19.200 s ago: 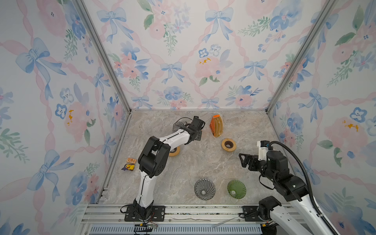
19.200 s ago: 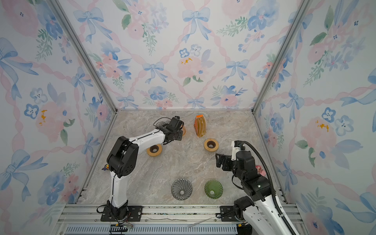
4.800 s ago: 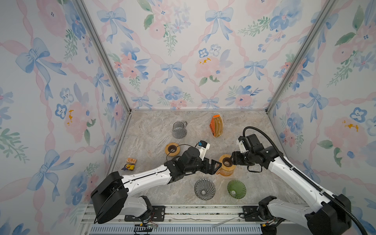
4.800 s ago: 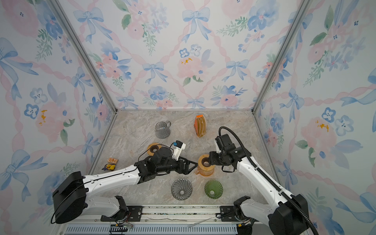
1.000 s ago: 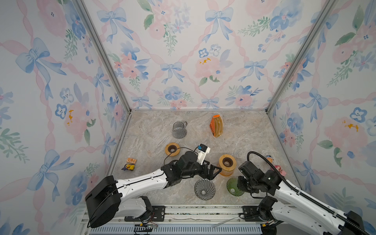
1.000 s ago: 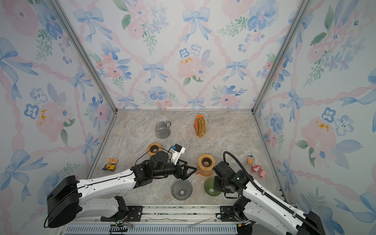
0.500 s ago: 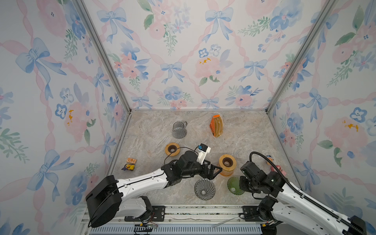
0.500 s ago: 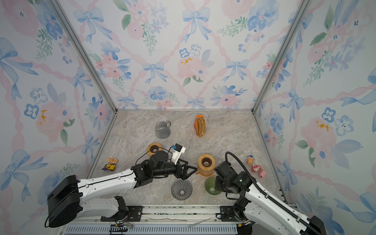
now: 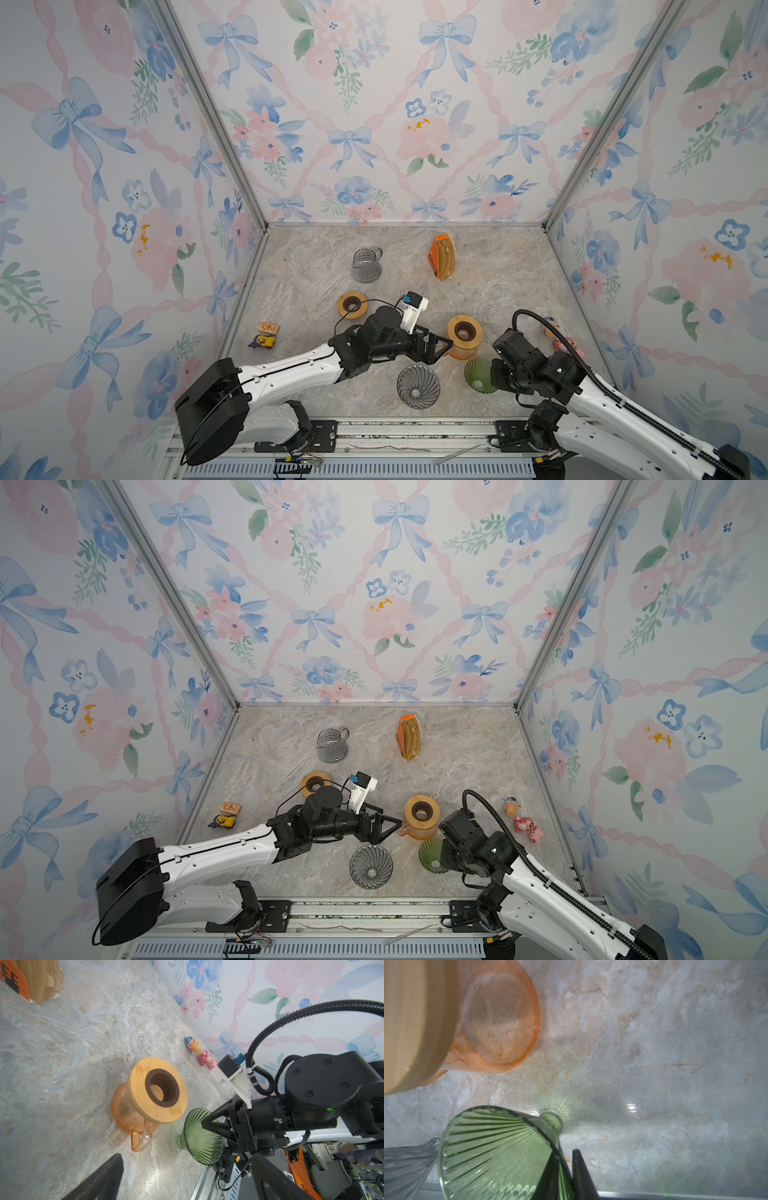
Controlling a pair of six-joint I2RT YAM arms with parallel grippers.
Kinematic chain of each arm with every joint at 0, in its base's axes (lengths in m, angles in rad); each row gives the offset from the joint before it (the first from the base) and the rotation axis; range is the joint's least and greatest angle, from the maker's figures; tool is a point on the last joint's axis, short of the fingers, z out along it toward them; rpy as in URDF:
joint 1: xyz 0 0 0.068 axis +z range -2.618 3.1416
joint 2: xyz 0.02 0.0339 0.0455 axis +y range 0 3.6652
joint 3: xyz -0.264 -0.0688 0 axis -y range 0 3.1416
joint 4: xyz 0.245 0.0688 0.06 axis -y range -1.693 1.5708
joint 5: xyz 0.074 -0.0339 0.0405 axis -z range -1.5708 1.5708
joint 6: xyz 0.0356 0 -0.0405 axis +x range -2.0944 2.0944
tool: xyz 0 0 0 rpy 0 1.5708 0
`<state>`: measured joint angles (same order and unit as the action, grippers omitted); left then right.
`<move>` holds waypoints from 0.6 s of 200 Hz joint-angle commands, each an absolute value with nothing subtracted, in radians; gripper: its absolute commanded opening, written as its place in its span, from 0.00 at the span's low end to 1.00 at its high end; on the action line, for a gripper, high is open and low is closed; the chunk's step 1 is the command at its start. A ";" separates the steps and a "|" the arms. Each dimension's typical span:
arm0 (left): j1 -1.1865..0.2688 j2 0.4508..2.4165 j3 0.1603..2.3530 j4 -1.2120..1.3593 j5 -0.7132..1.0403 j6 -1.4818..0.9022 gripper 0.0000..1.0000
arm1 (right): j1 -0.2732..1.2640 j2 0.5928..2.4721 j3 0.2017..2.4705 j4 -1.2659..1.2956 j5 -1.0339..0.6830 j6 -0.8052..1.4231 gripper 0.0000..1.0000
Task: Place the coffee filter in the dripper
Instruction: 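Lower the right gripper and grasp the green dripper's rim, then lift the green dripper with the right gripper and carry it toward the wooden stand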
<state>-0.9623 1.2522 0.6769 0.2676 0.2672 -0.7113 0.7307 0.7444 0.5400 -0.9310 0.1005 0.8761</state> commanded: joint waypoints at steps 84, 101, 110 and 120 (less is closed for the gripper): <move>-0.934 1.225 0.676 0.288 0.309 -0.726 0.98 | 0.742 0.651 0.611 -1.036 0.212 0.937 0.06; -0.934 1.228 0.676 0.288 0.315 -0.726 0.98 | 0.742 0.631 0.628 -1.045 0.222 0.937 0.06; -0.933 1.227 0.676 0.288 0.315 -0.726 0.98 | 0.742 0.622 0.638 -1.054 0.228 0.936 0.05; -0.934 1.225 0.675 0.288 0.313 -0.726 0.98 | 0.742 0.615 0.651 -1.066 0.234 0.934 0.05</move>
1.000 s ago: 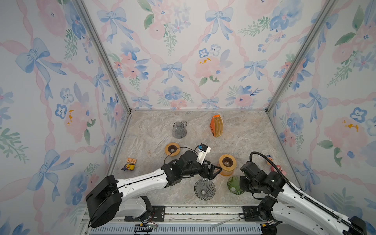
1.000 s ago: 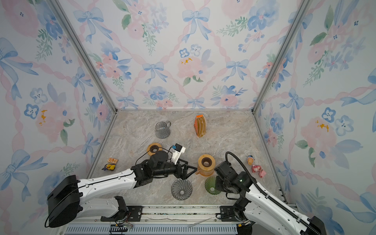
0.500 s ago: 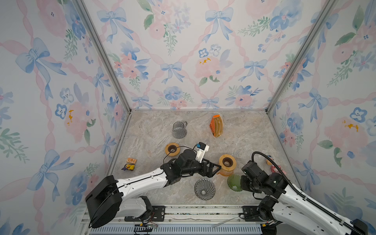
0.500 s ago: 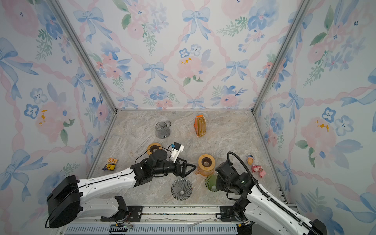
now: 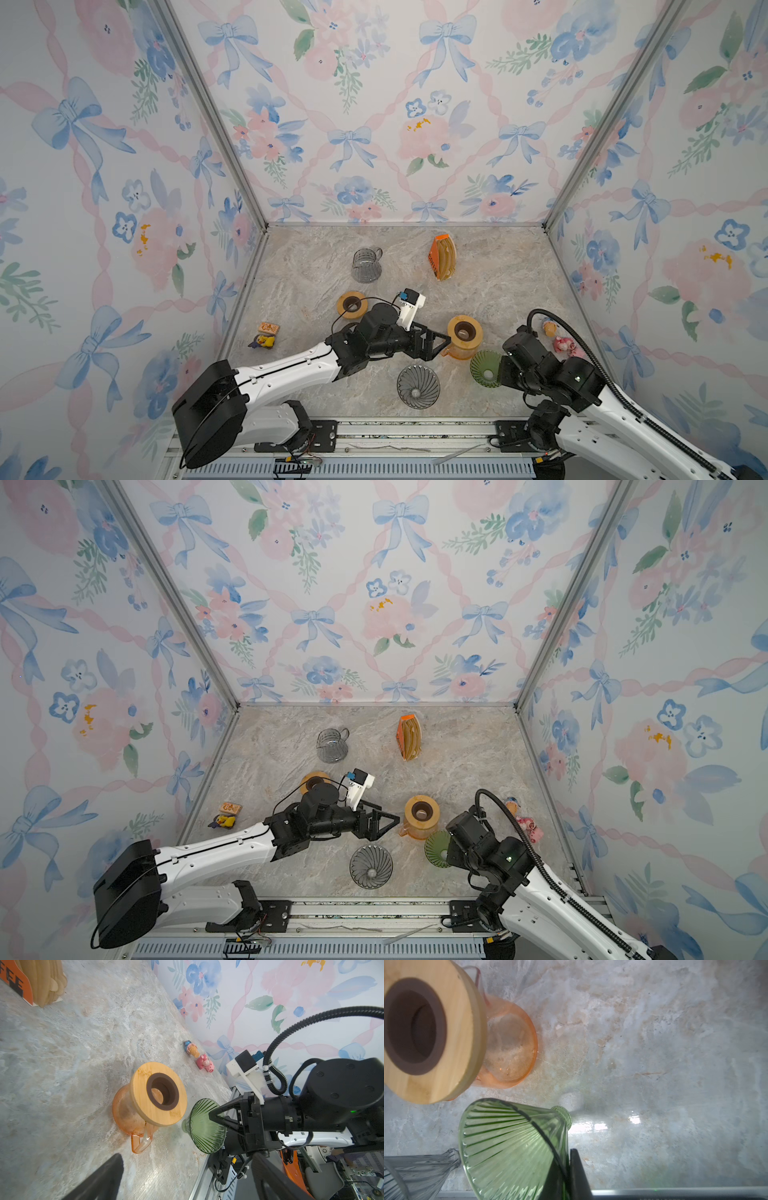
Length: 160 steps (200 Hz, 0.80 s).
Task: Place the coffee filter in the dripper
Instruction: 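Lift the green dripper with the right gripper and carry it toward the wooden stand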
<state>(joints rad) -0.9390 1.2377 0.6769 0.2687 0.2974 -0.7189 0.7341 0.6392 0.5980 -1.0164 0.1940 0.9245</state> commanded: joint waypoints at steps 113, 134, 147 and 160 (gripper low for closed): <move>-0.933 1.188 0.655 0.293 0.299 -0.727 0.98 | 0.738 0.591 0.816 -1.150 0.256 0.881 0.04; -0.933 1.182 0.648 0.301 0.293 -0.727 0.98 | 0.738 0.614 0.868 -1.149 0.253 0.853 0.04; -0.933 1.182 0.641 0.306 0.296 -0.729 0.98 | 0.736 0.639 0.907 -1.150 0.253 0.830 0.04; -0.934 1.183 0.640 0.308 0.300 -0.731 0.98 | 0.735 0.671 0.946 -1.144 0.245 0.809 0.04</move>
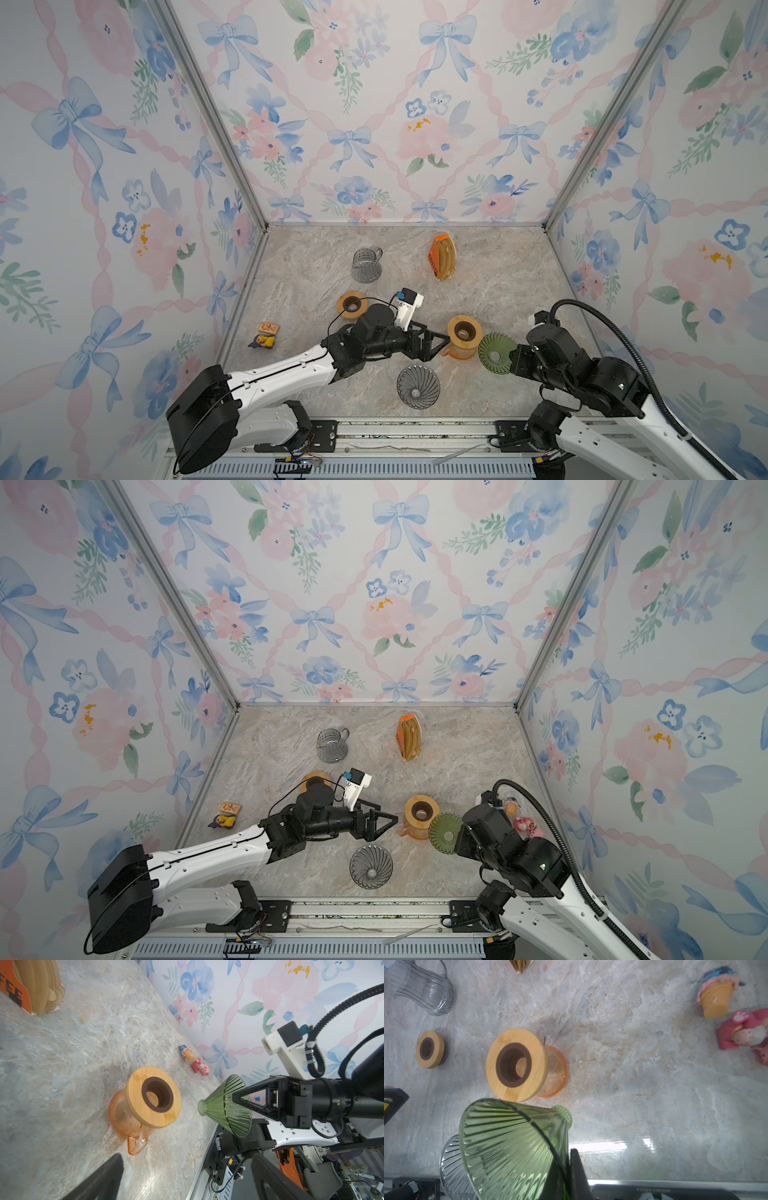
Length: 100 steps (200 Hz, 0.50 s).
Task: Place the coffee filter in the dripper
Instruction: 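Lift the green dripper with the right gripper and carry it toward the wooden stand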
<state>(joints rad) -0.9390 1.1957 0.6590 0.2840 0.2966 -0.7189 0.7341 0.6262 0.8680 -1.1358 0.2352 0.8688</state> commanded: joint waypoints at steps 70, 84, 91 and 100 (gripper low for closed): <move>-0.936 1.151 0.632 0.313 0.306 -0.726 0.98 | 0.621 0.875 1.065 -0.987 -0.024 0.688 0.04; -0.936 1.138 0.623 0.312 0.299 -0.726 0.98 | 0.575 0.903 1.070 -0.966 -0.071 0.671 0.04; -0.936 1.132 0.620 0.314 0.295 -0.724 0.98 | 0.553 0.918 1.074 -0.957 -0.098 0.658 0.04; -0.935 1.125 0.620 0.315 0.295 -0.724 0.98 | 0.523 0.937 1.077 -0.951 -0.122 0.647 0.04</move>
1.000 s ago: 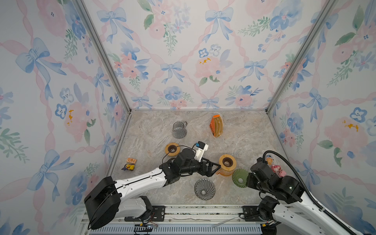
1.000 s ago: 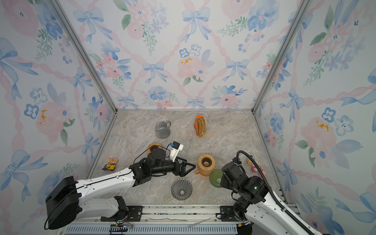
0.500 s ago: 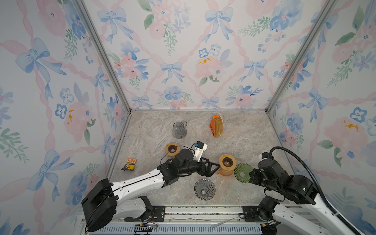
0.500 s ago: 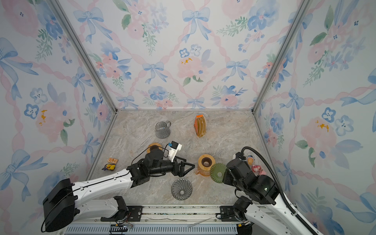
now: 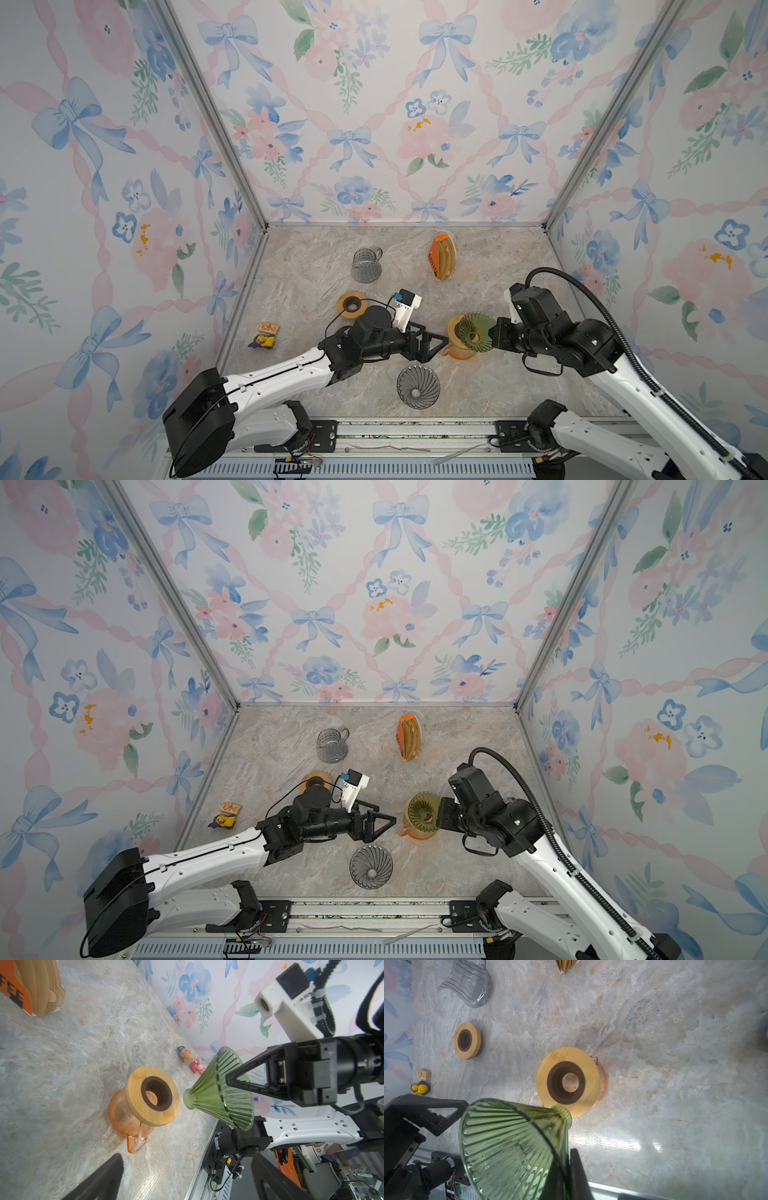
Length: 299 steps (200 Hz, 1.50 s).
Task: Place the coffee filter in the dripper
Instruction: 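Lift the green dripper with the right gripper and carry it toward the wooden stand, then lower the green dripper into the wooden stand's ring with the right gripper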
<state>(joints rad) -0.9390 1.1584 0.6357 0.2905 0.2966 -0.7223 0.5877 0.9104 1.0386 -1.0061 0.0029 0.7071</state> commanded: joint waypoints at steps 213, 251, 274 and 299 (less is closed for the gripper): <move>-0.963 1.105 0.579 0.393 0.279 -0.725 0.98 | 0.360 1.066 0.944 -0.822 -0.225 0.594 0.04; -0.968 1.118 0.577 0.399 0.276 -0.723 0.98 | 0.353 1.076 0.921 -0.796 -0.243 0.598 0.04; -0.970 1.122 0.576 0.402 0.276 -0.723 0.98 | 0.353 1.080 0.912 -0.790 -0.242 0.601 0.04; -0.972 1.121 0.573 0.406 0.272 -0.721 0.98 | 0.353 1.077 0.905 -0.793 -0.232 0.604 0.04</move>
